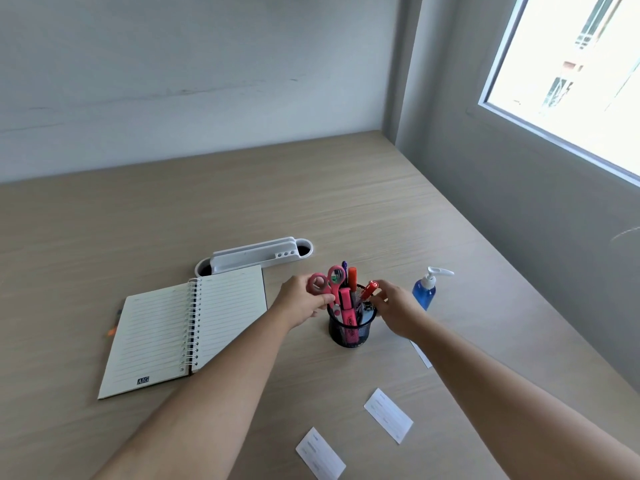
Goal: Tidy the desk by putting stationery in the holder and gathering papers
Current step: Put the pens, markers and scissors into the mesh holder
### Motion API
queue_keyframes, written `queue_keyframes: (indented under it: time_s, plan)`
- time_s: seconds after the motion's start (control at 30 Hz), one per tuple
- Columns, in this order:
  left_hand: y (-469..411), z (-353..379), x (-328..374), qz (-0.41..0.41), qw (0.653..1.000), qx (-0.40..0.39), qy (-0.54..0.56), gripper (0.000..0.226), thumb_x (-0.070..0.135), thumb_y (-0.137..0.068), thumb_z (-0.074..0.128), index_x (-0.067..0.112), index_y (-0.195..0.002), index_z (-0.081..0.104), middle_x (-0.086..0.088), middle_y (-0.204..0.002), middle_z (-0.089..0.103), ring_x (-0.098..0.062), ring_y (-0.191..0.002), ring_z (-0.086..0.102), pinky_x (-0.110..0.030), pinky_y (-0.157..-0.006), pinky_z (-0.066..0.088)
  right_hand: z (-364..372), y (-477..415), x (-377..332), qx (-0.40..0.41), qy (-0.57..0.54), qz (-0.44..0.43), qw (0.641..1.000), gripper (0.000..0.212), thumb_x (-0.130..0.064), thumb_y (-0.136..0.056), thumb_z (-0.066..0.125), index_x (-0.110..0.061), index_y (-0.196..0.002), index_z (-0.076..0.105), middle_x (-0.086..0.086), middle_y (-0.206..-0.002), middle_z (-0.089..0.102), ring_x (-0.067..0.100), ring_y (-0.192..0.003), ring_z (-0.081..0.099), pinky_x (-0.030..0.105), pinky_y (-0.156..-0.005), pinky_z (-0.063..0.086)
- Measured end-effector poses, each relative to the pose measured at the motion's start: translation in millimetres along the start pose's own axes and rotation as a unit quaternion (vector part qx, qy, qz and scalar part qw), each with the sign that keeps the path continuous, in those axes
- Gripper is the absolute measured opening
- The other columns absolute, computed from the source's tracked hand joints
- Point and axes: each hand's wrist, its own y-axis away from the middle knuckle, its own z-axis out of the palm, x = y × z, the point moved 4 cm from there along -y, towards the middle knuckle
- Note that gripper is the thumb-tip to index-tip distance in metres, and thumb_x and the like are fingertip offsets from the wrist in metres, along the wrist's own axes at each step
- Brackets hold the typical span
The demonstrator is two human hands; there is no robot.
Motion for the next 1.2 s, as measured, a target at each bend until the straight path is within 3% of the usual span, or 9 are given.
queue_keyframes:
  time_s: [0.17,0.23,0.27,0.33,0.37,0.43,0.63,1.0,1.2]
  plan:
    - [2.0,0.3,-9.5,-0.030,0.997,0.029,-0.070,0.039,0.027,-0.076,0.078,0.019,-0.106,0.054,0.001,-0.088,0.059,-0.020,-0.087,0.063,-0.036,-0.077,0.059,3.3,0.8,1.9,0.001,-0.024,0.025,0.999,0.036,-0.019,-0.098,0.040,-0.013,-0.133,0.046,0.011,-0.103,0.066,0.016,-0.075,0.058,0.024,-0.058,0.047]
    - [6.5,1.7,-18.3,-0.086,0.996,0.018,-0.035,0.042,0.025,-0.077,0.077,0.017,-0.107,0.048,-0.001,-0.091,0.057,-0.023,-0.089,0.065,-0.040,-0.083,0.058,4.4,2.2,9.3,0.005,-0.155,0.071,0.985,0.034,-0.013,-0.098,0.039,-0.010,-0.130,0.049,0.011,-0.099,0.066,0.020,-0.081,0.063,0.034,-0.069,0.055]
    - [10.4,4.6,-22.8,-0.125,0.992,-0.003,0.026,0.041,0.021,-0.080,0.075,0.015,-0.109,0.047,-0.003,-0.093,0.057,-0.023,-0.087,0.065,-0.039,-0.081,0.057,5.8,4.1,14.9,0.009,-0.272,0.109,0.956,0.034,-0.009,-0.098,0.038,-0.006,-0.129,0.050,0.013,-0.098,0.065,0.023,-0.082,0.064,0.035,-0.069,0.055]
    - [19.6,13.7,-29.5,-0.193,0.964,-0.051,0.177,0.035,0.013,-0.084,0.071,0.010,-0.110,0.047,-0.006,-0.094,0.060,-0.020,-0.081,0.063,-0.035,-0.076,0.056,10.1,12.3,25.1,0.024,-0.494,0.189,0.849,0.030,-0.004,-0.098,0.035,-0.001,-0.123,0.051,0.014,-0.091,0.061,0.024,-0.077,0.062,0.033,-0.064,0.052]
    - [22.6,18.0,-31.5,-0.207,0.950,-0.067,0.224,0.030,0.010,-0.085,0.068,0.008,-0.109,0.050,-0.007,-0.094,0.062,-0.019,-0.079,0.063,-0.034,-0.075,0.056,11.6,17.6,28.9,0.034,-0.558,0.219,0.800,0.028,-0.004,-0.098,0.034,0.000,-0.119,0.051,0.013,-0.088,0.059,0.023,-0.076,0.061,0.033,-0.062,0.051]
    - [24.9,25.6,-35.0,-0.205,0.940,-0.065,0.265,0.017,0.005,-0.088,0.064,0.007,-0.101,0.055,-0.009,-0.091,0.064,-0.018,-0.077,0.064,-0.032,-0.074,0.056,14.9,26.7,32.0,0.029,-0.597,0.248,0.762,0.021,-0.006,-0.098,0.038,0.000,-0.113,0.052,0.013,-0.085,0.058,0.023,-0.077,0.061,0.033,-0.062,0.051]
    - [22.7,34.4,-35.8,-0.186,0.940,0.046,0.282,0.009,0.001,-0.087,0.065,0.007,-0.082,0.059,-0.010,-0.082,0.067,-0.017,-0.069,0.064,-0.028,-0.067,0.058,28.7,31.3,22.1,-0.035,-0.590,0.209,0.779,0.003,-0.002,-0.091,0.055,-0.004,-0.090,0.055,0.011,-0.079,0.064,0.017,-0.066,0.063,0.023,-0.054,0.058]
    - [-16.7,-3.8,-47.8,-0.200,0.931,0.104,0.288,0.008,-0.001,-0.083,0.068,0.003,-0.081,0.062,-0.013,-0.086,0.069,-0.017,-0.069,0.067,-0.024,-0.061,0.059,41.2,-32.1,-7.4,-0.040,-0.519,0.166,0.838,0.011,-0.002,-0.091,0.055,-0.008,-0.083,0.052,0.012,-0.079,0.062,0.018,-0.065,0.061,0.021,-0.052,0.058]
    - [-60.7,-46.8,-55.0,-0.207,0.913,0.157,0.314,0.012,-0.002,-0.083,0.068,-0.001,-0.095,0.064,-0.012,-0.084,0.068,-0.015,-0.064,0.065,-0.020,-0.050,0.056,56.6,-93.2,-49.2,-0.053,-0.495,0.142,0.856,0.012,-0.006,-0.092,0.056,-0.012,-0.082,0.053,0.010,-0.079,0.062,0.019,-0.064,0.061,0.024,-0.054,0.058]
